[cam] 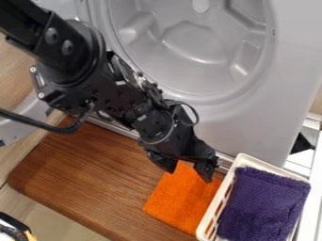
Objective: Move the tray to the left side of the table
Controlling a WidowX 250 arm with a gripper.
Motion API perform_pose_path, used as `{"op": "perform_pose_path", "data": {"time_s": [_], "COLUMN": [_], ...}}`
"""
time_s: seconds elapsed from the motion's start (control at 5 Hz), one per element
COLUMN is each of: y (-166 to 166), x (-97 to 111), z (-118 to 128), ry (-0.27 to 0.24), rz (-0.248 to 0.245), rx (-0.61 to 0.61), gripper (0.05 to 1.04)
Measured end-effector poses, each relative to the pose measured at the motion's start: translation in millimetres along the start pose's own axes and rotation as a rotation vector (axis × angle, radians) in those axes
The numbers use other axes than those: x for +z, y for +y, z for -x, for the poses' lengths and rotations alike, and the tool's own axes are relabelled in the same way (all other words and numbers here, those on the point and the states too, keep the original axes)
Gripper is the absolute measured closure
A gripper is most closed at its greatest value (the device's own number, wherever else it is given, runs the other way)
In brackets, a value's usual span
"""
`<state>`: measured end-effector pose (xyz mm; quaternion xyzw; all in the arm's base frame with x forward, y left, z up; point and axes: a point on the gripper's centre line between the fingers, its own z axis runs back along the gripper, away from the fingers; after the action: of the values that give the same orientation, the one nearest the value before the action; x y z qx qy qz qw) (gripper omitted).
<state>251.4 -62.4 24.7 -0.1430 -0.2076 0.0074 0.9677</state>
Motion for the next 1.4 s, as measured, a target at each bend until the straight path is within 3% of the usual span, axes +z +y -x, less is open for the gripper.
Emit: {"op": "perform_pose_path", "data": {"time_s": [0.2, 0.6, 0.8, 1.0, 1.4], "y": [1, -17, -24, -31, -31], "x": [-3, -22, -36, -49, -62], "z": [4, 2, 2, 7, 8], "ry": [0.023, 0.138, 0.094, 0.166, 0.229], "rz": [-0.002, 0.036, 0.065, 0.046, -0.023], "rx": [0.003, -0.056, -0.059, -0.068, -0.096], "gripper": [0.085, 0.085, 0.085, 0.085, 0.085]}}
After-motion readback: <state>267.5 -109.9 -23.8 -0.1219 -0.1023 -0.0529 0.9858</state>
